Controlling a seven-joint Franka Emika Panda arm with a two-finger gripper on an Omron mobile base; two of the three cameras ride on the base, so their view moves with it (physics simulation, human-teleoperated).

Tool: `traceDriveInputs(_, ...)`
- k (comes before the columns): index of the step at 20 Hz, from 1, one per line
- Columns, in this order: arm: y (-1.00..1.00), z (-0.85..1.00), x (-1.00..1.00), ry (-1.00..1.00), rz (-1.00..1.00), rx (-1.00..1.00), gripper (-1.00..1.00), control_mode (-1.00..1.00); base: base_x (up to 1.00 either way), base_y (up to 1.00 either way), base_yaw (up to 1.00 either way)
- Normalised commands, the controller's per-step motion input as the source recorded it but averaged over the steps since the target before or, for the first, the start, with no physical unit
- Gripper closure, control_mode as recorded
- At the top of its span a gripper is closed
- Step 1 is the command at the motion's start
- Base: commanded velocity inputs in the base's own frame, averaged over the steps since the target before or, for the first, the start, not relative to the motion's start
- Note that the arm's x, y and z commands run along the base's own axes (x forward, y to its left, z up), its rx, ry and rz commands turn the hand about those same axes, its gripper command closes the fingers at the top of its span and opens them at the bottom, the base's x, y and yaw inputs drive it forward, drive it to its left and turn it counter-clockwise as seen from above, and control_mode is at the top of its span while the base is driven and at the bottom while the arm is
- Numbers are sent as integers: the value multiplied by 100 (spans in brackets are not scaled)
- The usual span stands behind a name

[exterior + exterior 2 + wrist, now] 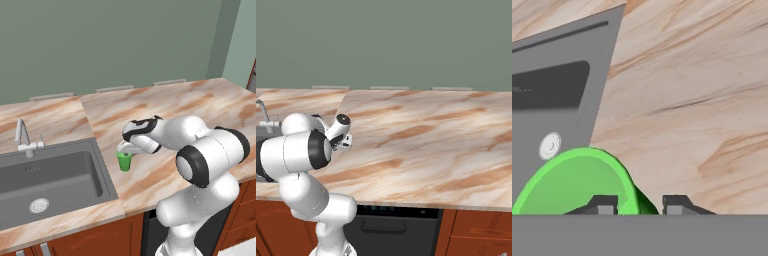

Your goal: Pick the cup and bowl from the counter and place them on the counter next to the sink.

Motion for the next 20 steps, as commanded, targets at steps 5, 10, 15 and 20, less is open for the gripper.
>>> traceDriveInputs(5,0,13,0,3,-1,-3,-100,-100,0,0,0)
traceDriveInputs(10,-11,61,0,6,-2,-4,-100,-100,0,0,0)
traceDriveInputs(15,-22,82,0,2,0,-3,-100,-100,0,0,0)
traceDriveInputs(20,-26,54,-12,3,0,-5,-100,-100,0,0,0)
